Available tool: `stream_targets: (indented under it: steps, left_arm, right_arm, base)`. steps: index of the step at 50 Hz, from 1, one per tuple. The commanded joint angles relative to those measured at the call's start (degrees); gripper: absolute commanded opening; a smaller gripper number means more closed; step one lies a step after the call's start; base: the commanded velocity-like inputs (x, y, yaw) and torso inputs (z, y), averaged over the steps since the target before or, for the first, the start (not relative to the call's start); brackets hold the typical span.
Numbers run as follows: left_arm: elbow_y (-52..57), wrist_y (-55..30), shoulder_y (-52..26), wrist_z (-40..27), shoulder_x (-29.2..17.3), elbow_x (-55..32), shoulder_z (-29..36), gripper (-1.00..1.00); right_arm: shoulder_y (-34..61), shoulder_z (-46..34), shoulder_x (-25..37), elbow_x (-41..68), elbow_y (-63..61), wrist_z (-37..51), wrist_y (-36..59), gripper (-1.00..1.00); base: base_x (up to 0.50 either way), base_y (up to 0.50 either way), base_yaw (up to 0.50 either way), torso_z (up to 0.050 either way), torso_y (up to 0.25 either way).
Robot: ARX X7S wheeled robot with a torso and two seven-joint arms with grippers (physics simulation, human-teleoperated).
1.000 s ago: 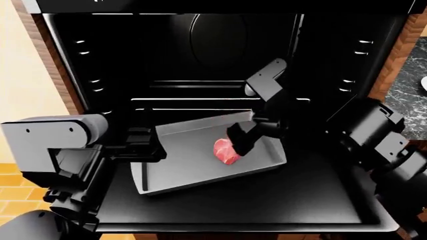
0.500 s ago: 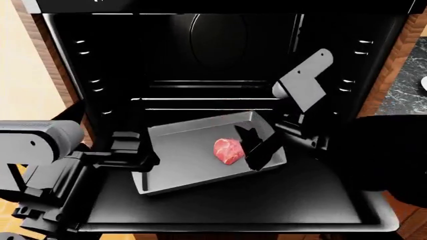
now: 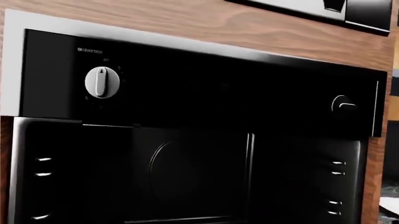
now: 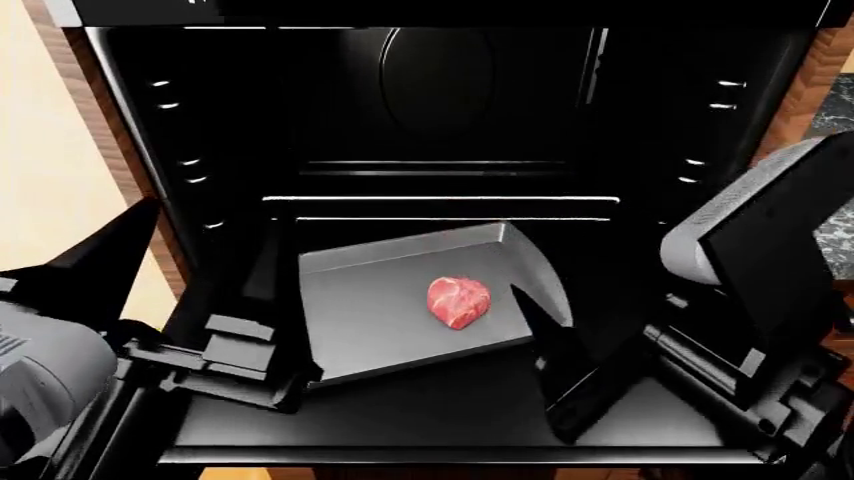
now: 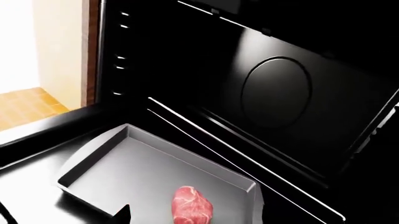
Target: Place the steak on the rack of the oven.
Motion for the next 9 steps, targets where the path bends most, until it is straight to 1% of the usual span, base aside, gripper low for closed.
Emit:
stream_targets:
  steps: [1,2,3,4,6,8,9]
  left_arm:
    - [0.39,25.17,-44.56,-12.92,-4.97,16.13,65.69,1.00]
    - [0.38,27.72,-50.55,-15.97,-2.94,18.36,73.89,1.00]
    - [0.38,30.09,-54.61,-19.06,-1.10,21.19,80.22,1.00]
    - [0.37,31.89,-57.67,-21.59,0.58,23.10,84.66,1.00]
    - [0.36,34.24,-61.40,-24.69,2.62,25.72,90.17,1.00]
    - [0.36,35.20,-63.45,-25.02,2.63,26.40,92.57,1.00]
    - [0.37,35.54,-64.30,-25.04,2.56,26.72,93.54,1.00]
  right_arm:
    - [-3.13,4.50,8.54,5.43,-9.43,4.34,-6.27,1.00]
    - [-3.19,4.66,8.85,5.61,-9.72,4.47,-6.48,1.00]
    - [-3.83,5.10,9.85,5.72,-10.74,4.77,-7.51,1.00]
    - [-4.40,5.36,10.45,5.56,-11.19,4.75,-8.16,1.00]
    - [-5.93,6.07,12.01,5.05,-12.13,4.54,-9.81,1.00]
    - [-7.87,8.26,12.74,5.03,-12.45,4.28,-10.27,1.00]
    - [-9.55,10.86,12.55,5.61,-12.47,4.33,-9.65,1.00]
  base:
    - [0.00,0.00,0.00,0.000,0.000]
    - [0.00,0.00,0.00,0.000,0.000]
    - [0.00,0.00,0.00,0.000,0.000]
    - [0.00,0.00,0.00,0.000,0.000]
    - [0.00,0.00,0.00,0.000,0.000]
    - [0.00,0.00,0.00,0.000,0.000]
    - [0.00,0.00,0.00,0.000,0.000]
